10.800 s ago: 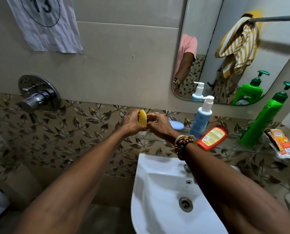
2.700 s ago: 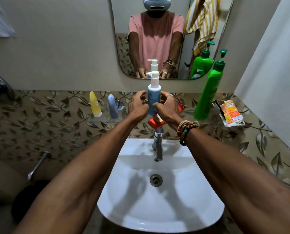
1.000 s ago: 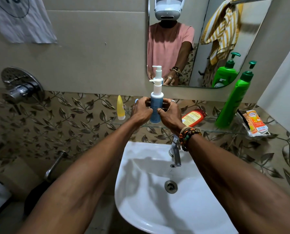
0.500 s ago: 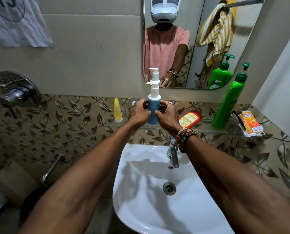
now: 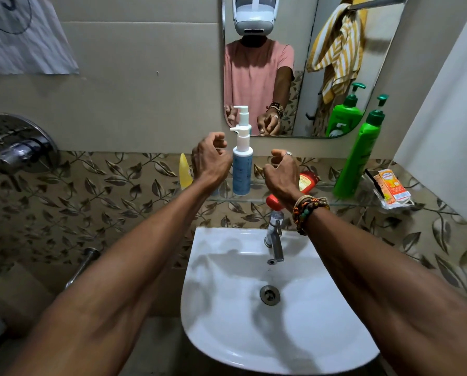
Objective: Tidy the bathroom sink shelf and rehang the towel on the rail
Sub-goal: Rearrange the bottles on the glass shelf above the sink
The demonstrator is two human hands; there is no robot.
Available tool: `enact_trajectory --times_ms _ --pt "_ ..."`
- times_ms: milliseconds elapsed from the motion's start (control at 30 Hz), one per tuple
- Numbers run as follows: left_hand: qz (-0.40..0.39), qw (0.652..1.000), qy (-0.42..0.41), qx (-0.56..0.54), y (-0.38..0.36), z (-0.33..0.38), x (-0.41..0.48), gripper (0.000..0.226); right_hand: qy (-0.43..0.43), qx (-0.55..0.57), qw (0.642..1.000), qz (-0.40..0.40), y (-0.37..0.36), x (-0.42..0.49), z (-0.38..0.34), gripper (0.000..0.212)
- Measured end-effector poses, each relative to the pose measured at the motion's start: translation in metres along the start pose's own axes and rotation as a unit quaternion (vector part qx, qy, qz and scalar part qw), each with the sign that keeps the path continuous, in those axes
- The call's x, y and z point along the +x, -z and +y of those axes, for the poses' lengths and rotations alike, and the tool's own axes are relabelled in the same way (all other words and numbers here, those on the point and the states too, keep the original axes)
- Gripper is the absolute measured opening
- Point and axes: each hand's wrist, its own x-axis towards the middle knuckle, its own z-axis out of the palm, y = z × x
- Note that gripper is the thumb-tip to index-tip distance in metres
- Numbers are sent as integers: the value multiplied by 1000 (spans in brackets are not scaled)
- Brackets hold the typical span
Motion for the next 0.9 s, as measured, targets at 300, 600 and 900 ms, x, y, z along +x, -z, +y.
enact_trajectory --times_ms 300,600,900 --pt "-82 995 -41 -39 -46 22 -25 16 -72 -9 995 75 42 -1 21 43" --pt "-269 961 17 65 -105 31 -32 42 -160 18 983 84 71 6 51 18" --pt "-320 935 25 151 -145 29 -34 50 -196 10 981 9 73 14 67 20"
